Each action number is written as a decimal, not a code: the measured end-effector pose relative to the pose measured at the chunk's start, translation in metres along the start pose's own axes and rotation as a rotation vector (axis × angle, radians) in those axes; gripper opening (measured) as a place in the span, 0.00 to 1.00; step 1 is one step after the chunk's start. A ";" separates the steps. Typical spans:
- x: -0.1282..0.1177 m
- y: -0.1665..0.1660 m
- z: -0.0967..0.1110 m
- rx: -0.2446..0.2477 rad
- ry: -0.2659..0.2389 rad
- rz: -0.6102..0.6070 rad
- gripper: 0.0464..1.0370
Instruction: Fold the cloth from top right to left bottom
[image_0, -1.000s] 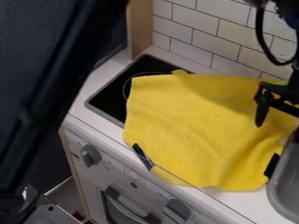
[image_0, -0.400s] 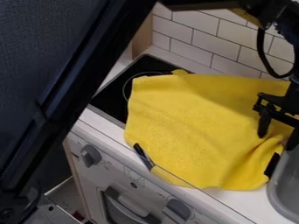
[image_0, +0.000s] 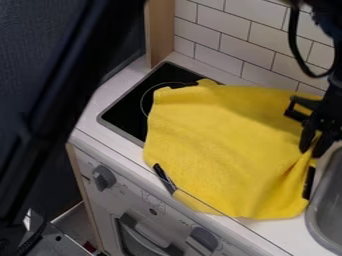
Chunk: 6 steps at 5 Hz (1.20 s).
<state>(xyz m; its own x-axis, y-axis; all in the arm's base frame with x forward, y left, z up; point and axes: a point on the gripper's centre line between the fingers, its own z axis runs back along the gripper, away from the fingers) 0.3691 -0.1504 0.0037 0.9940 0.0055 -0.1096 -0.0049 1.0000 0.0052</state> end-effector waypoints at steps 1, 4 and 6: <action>-0.001 0.018 0.035 -0.008 -0.065 0.046 0.01; -0.008 0.145 0.093 -0.059 -0.133 0.313 0.00; -0.044 0.252 0.091 -0.181 -0.140 0.509 0.00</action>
<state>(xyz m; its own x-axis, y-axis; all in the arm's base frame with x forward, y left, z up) 0.3346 0.1011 0.1003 0.8663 0.4995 -0.0049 -0.4946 0.8563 -0.1487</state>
